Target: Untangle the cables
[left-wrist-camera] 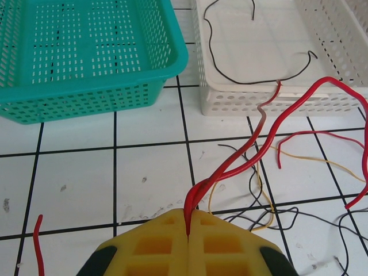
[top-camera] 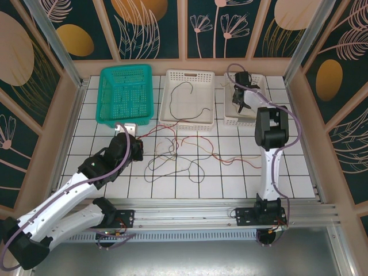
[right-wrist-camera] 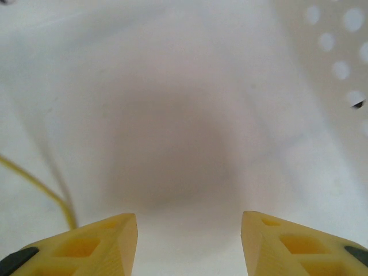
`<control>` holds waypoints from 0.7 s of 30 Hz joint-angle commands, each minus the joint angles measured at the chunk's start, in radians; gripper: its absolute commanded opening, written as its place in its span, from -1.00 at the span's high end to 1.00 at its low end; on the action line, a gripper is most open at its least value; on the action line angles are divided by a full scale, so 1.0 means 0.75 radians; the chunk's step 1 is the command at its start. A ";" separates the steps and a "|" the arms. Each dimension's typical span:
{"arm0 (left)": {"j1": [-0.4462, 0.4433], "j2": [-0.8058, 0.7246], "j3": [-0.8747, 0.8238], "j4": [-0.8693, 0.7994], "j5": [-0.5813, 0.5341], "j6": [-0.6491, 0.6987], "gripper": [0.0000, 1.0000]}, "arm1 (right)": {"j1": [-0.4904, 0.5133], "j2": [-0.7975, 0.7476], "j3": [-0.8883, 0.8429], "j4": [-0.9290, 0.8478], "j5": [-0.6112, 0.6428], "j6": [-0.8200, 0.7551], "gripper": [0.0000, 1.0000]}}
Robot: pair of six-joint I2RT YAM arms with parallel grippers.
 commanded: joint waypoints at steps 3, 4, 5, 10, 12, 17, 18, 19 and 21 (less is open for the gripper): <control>0.007 0.014 0.000 0.030 -0.003 0.026 1.00 | -0.051 0.040 0.076 -0.110 0.062 0.005 -0.01; 0.007 0.016 0.000 0.029 -0.004 0.026 1.00 | -0.060 0.028 0.075 -0.110 0.042 0.019 0.00; 0.006 0.016 0.000 0.029 -0.003 0.025 1.00 | -0.061 0.000 0.052 -0.078 0.008 0.015 0.01; 0.006 0.026 0.000 0.030 -0.003 0.029 1.00 | -0.051 -0.167 -0.101 0.157 -0.261 0.001 0.00; 0.005 0.030 0.001 0.030 0.001 0.031 1.00 | -0.045 -0.209 -0.142 0.232 -0.317 -0.001 0.00; 0.006 0.036 0.000 0.030 0.002 0.030 1.00 | -0.022 -0.165 -0.104 0.254 -0.320 -0.056 0.01; 0.007 0.038 0.000 0.029 0.003 0.031 1.00 | -0.017 -0.150 -0.097 0.254 -0.311 -0.067 0.00; 0.006 0.038 0.001 0.029 0.002 0.030 1.00 | -0.014 -0.133 -0.091 0.258 -0.310 -0.081 0.00; 0.006 0.042 0.000 0.031 0.003 0.031 1.00 | -0.007 -0.113 -0.094 0.281 -0.314 -0.102 0.00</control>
